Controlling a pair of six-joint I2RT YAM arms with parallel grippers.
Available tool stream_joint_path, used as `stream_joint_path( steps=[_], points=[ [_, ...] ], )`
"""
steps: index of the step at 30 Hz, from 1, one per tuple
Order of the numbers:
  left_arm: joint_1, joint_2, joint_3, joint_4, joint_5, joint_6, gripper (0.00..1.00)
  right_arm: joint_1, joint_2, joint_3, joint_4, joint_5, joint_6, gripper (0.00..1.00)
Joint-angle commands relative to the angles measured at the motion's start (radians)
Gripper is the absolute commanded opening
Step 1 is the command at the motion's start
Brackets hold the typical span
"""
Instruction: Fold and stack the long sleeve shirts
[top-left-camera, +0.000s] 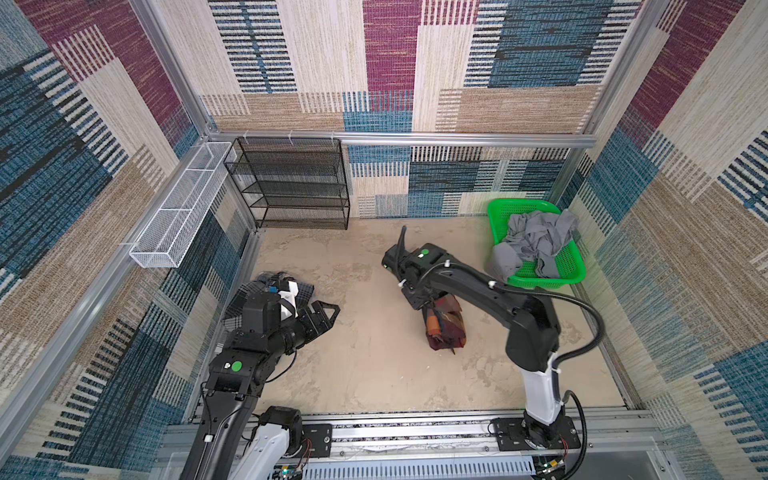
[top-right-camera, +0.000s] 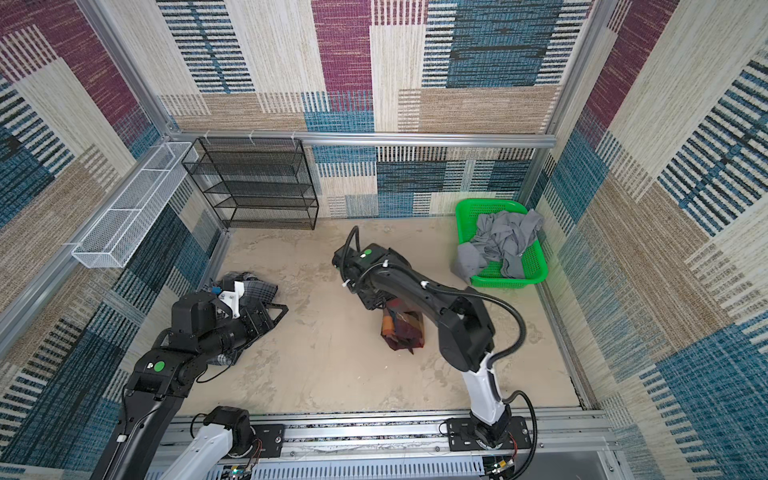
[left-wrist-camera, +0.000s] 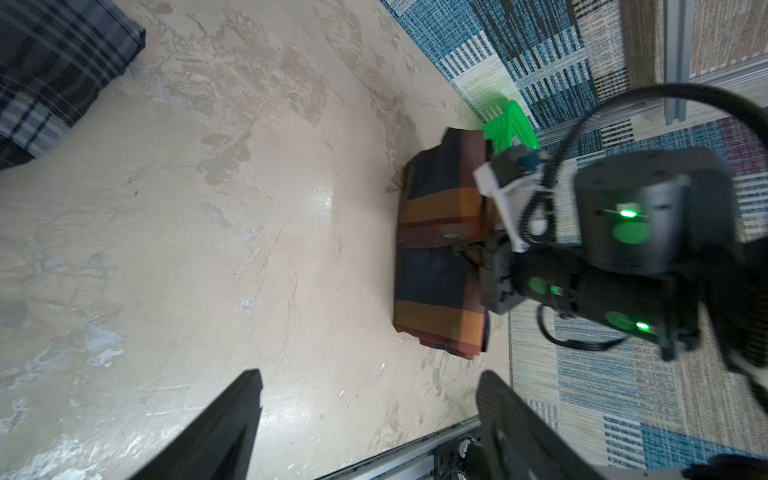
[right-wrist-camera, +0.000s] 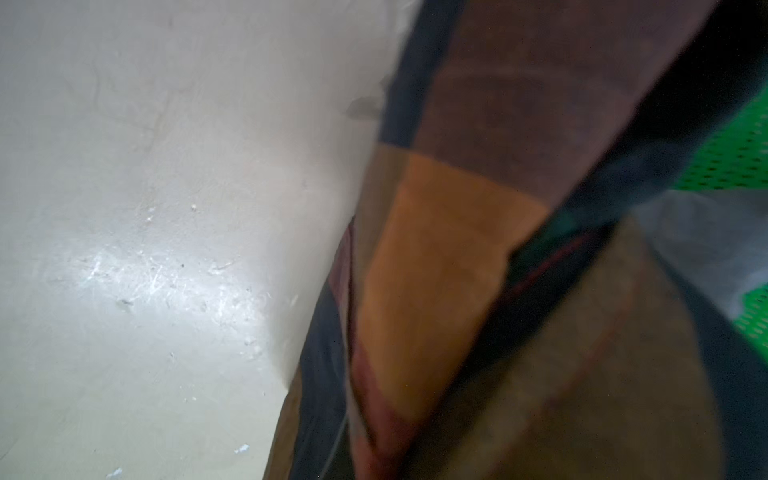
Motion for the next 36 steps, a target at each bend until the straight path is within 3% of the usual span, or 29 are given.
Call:
stream_joint_path(
  steps=[1,6,10,12,16,21,27,30,34,36],
  points=[
    [0.002,-0.034,-0.023,0.014,0.024,-0.017,0.85,0.044,0.113,0.112,-0.022,0.012,-0.001,0.0],
    [0.004,-0.058,0.003,-0.06,-0.004,0.027,0.84,0.137,0.288,0.362,-0.023,-0.035,0.003,0.02],
    [0.006,-0.078,-0.014,-0.057,-0.014,0.024,0.85,0.176,0.379,0.412,-0.022,-0.089,0.009,0.2],
    [0.006,-0.09,-0.032,-0.054,-0.011,0.02,0.84,0.189,0.408,0.42,-0.021,-0.119,0.007,0.33],
    [0.006,-0.116,-0.049,-0.074,-0.028,0.027,0.84,0.224,0.407,0.469,-0.019,-0.152,0.012,0.45],
    [0.006,-0.137,-0.066,-0.098,-0.066,0.049,0.85,0.277,0.359,0.516,-0.005,-0.227,0.001,0.66],
    [0.007,-0.16,-0.113,-0.096,-0.089,0.043,0.84,0.319,0.278,0.451,-0.002,-0.228,0.02,0.72],
    [0.007,-0.168,-0.115,-0.106,-0.101,0.044,0.84,0.32,0.151,0.373,0.06,-0.211,0.032,0.79],
    [0.007,-0.169,-0.13,-0.092,-0.095,0.026,0.84,0.294,0.001,0.262,0.169,-0.345,-0.013,0.9],
    [0.007,-0.169,-0.139,-0.087,-0.093,0.014,0.84,0.286,-0.039,0.238,0.171,-0.344,-0.023,0.91]
  ],
)
